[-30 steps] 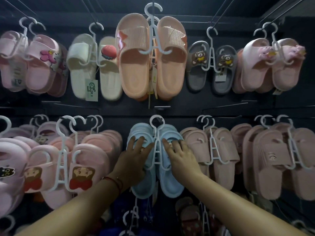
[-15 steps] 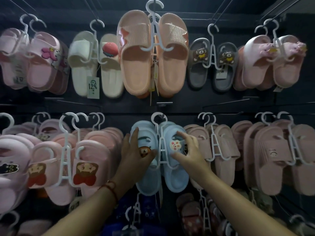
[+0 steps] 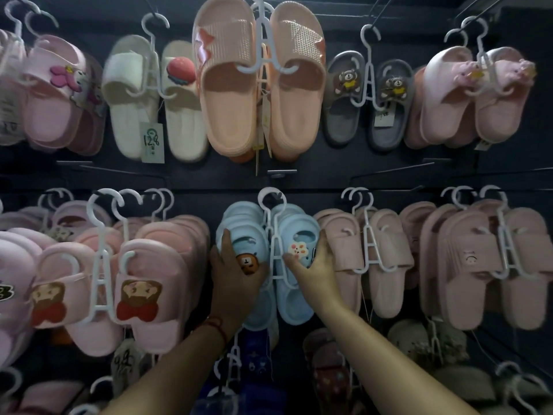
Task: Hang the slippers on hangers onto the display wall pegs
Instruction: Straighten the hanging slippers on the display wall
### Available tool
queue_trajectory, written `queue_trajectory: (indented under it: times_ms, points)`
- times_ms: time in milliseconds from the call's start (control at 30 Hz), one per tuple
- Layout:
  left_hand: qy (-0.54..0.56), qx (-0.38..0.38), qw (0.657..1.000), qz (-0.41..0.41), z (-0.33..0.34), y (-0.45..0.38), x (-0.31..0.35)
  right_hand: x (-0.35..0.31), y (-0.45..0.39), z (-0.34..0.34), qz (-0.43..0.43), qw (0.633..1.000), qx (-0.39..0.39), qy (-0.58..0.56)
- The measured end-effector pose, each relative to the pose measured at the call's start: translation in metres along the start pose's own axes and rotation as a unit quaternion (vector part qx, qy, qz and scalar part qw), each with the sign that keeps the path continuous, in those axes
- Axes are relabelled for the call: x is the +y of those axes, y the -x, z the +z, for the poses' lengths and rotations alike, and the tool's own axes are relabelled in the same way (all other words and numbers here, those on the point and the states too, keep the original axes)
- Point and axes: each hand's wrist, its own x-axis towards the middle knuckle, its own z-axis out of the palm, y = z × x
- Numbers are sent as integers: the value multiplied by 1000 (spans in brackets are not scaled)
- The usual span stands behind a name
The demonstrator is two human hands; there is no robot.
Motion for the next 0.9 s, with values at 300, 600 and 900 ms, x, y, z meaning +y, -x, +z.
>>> queue_trajectory:
  times_ms: [300,600,900]
  points:
    - [-35,-36,998,-24,-1,6,11,-18,9,-8,-18,999,-8,34]
    - [-171,-104,977,79,-31,17,28,-27,22,-27,-7,995,-33,89]
    - [-240,-209,913,254,-85,68,25,-35,79,-69,-19,941,-107,322]
